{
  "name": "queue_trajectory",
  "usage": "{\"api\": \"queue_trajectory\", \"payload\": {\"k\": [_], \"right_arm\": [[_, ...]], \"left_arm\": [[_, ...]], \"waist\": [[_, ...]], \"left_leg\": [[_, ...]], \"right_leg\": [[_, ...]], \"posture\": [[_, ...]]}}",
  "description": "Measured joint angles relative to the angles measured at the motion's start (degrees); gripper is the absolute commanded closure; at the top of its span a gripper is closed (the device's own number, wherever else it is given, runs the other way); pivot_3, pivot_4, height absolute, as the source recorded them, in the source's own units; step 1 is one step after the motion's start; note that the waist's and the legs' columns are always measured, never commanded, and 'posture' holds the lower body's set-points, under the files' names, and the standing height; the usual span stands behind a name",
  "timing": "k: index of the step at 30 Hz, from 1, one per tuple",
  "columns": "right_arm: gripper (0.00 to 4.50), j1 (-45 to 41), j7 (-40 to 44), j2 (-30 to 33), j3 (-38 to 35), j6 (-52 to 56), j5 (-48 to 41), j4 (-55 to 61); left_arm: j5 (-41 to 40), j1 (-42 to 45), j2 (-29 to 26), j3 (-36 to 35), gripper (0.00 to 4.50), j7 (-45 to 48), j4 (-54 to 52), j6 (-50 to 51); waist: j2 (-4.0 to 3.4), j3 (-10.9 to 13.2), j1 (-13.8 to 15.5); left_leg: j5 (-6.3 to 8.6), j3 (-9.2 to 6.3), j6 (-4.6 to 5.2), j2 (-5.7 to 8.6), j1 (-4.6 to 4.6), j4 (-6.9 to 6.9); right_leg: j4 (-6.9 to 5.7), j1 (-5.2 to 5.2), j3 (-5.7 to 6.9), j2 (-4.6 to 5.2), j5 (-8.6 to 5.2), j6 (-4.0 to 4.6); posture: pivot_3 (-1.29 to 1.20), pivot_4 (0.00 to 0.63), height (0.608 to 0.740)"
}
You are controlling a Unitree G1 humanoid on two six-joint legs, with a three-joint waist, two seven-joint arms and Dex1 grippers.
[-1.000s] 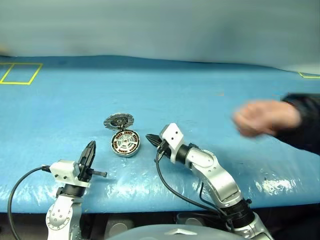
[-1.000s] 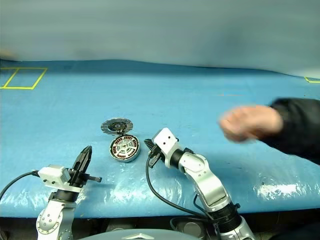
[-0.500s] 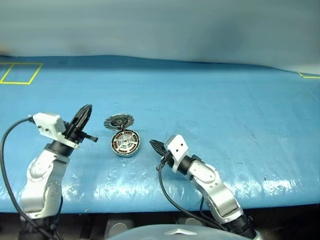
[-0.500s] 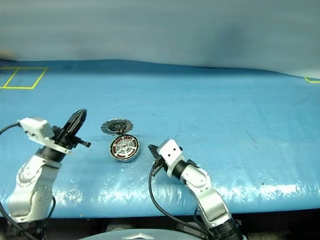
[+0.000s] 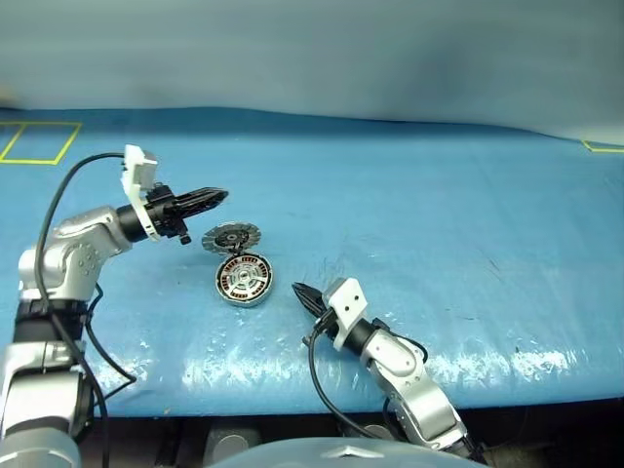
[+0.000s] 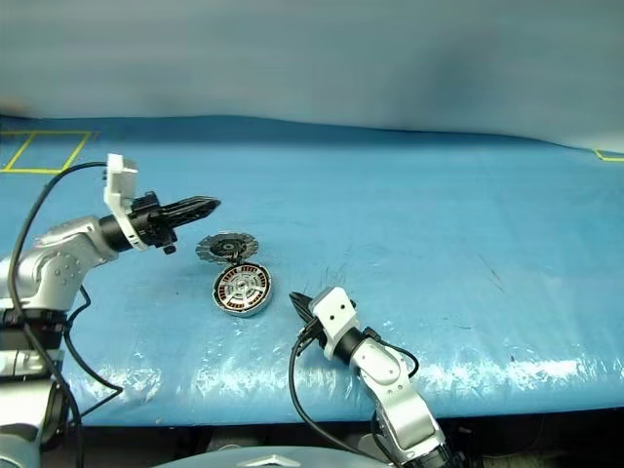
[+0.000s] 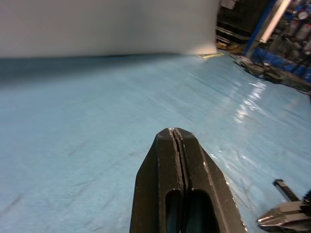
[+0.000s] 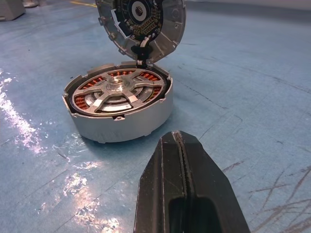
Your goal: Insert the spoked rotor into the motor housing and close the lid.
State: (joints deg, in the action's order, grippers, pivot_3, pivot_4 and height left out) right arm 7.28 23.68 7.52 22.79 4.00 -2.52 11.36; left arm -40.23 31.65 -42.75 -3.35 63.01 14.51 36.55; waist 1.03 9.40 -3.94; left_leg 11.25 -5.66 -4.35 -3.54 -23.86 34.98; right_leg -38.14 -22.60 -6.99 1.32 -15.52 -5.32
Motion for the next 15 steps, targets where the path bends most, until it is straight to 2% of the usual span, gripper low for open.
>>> {"api": "queue_trajectory", "payload": {"k": [7,15], "right_arm": [[4.5,1.9,-2.5,-0.2,-0.8,0.1,0.3,0.8],[4.5,2.0,-3.0,-0.2,-1.0,0.8,0.3,1.1]], "left_arm": [[8.2,5.1,0.4,5.9,4.48,6.9,11.2,0.5],[9.9,1.1,0.8,10.0,4.48,14.6,6.5,3.2]], "waist": [[0.0,0.0,0.0],[0.0,0.0,0.1]], "left_leg": [[0.0,-0.04,0.0,-0.01,-0.07,-0.07],[0.0,-0.07,0.0,-0.02,-0.08,-0.04]], "right_leg": [[-0.04,-0.07,0.01,-0.03,-0.03,-0.01],[-0.11,-0.07,0.01,-0.03,-0.06,0.0]], "posture": [[0.0,0.15,0.74],[0.0,0.15,0.74]]}}
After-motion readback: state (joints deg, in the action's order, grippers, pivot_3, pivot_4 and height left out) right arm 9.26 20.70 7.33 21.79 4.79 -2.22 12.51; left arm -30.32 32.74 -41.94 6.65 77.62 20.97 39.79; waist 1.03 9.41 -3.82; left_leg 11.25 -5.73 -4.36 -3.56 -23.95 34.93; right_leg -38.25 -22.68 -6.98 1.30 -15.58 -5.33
